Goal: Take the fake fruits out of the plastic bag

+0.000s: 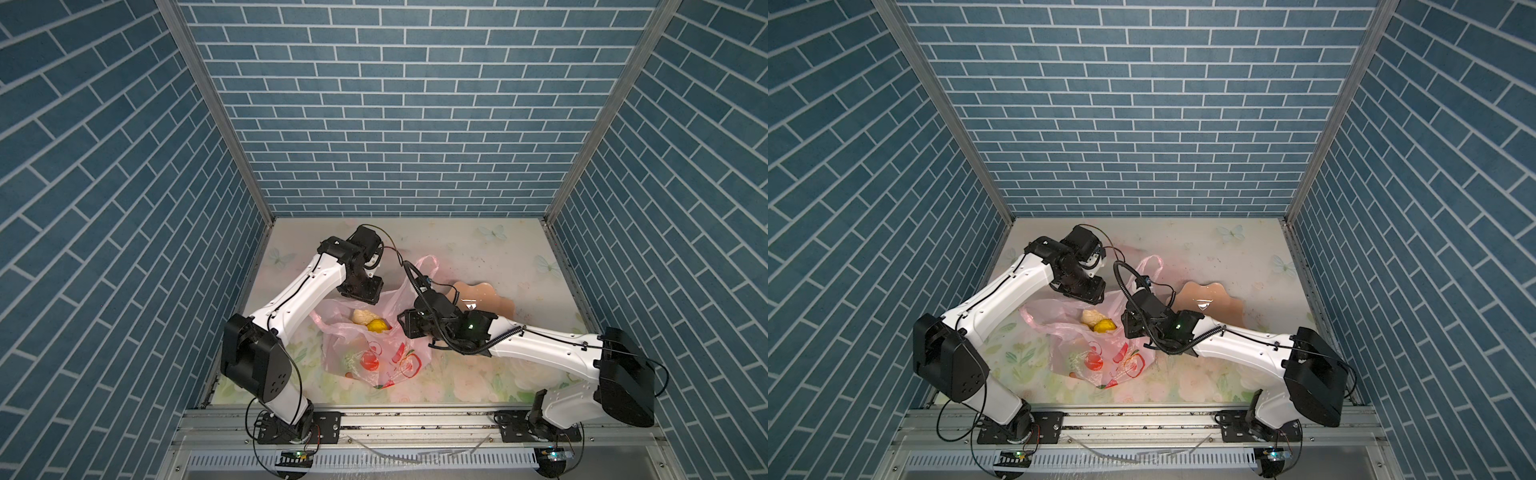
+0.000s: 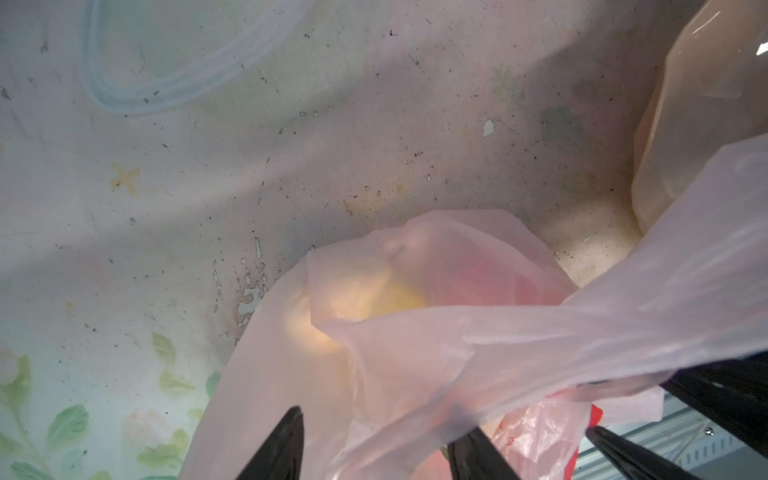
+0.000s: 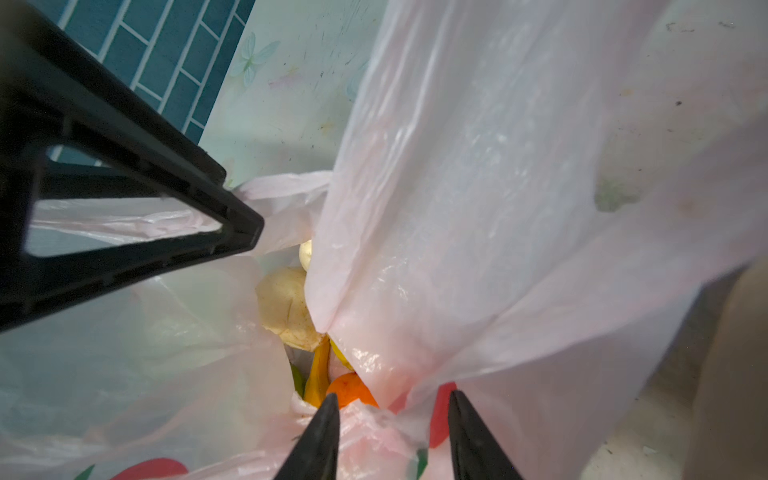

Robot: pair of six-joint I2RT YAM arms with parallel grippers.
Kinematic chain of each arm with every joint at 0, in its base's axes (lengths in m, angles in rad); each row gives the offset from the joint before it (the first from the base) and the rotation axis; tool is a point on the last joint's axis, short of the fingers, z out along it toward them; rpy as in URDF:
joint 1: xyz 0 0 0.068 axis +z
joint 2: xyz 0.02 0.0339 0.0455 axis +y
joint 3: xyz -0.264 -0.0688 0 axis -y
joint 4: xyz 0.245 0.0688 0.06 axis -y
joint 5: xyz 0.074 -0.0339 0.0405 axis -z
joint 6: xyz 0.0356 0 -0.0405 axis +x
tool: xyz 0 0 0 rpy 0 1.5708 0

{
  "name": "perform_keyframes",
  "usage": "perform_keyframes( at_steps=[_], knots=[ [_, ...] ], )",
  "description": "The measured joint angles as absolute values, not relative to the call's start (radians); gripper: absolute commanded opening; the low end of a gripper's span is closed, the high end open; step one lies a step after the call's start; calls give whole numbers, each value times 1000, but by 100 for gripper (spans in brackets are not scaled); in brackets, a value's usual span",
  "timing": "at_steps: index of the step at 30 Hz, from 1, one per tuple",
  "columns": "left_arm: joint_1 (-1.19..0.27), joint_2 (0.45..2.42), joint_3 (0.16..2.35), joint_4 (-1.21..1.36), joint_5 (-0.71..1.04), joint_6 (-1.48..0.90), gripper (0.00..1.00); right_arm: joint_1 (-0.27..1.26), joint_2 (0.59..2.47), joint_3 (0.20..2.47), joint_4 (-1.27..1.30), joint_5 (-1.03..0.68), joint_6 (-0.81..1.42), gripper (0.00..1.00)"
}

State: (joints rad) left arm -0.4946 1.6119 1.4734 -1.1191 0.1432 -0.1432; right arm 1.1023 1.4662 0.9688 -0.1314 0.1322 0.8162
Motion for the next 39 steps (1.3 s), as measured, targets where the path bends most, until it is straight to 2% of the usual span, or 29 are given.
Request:
perform_keyframes(
  at_steps=[3, 5, 9, 13, 16, 22, 34, 36, 38, 39],
  knots=[
    [-490, 1616, 1456, -1102, 163, -138, 46, 1096, 1505, 969, -111, 106, 823, 36],
    [-486, 1616, 1443, -1090, 179, -135, 34, 1094, 1525, 969, -105, 91, 835, 25],
    [-477, 1616, 1430, -1068, 208, -135, 20, 1093, 1531, 969, -92, 72, 843, 9],
    [-454, 1616, 1425, -1037, 218, -153, 14, 1094, 1504, 967, -98, 62, 843, 1],
    [-430, 1616, 1425, -1014, 194, -172, 11, 1105, 1432, 964, -131, 65, 845, 0],
    [-388, 1649, 1444, -968, 128, -210, 10, 1152, 1289, 913, -207, 72, 862, 0],
    [-330, 1823, 1660, -901, 91, -255, 12, 1246, 1277, 739, -269, 76, 968, 0],
    [-331, 1827, 1666, -900, 91, -257, 16, 1248, 1277, 726, -267, 79, 980, 0],
    [-331, 1826, 1666, -905, 97, -261, 26, 1248, 1277, 719, -260, 83, 991, 0],
    [-331, 1822, 1663, -906, 102, -265, 35, 1248, 1277, 719, -255, 83, 991, 0]
  ],
)
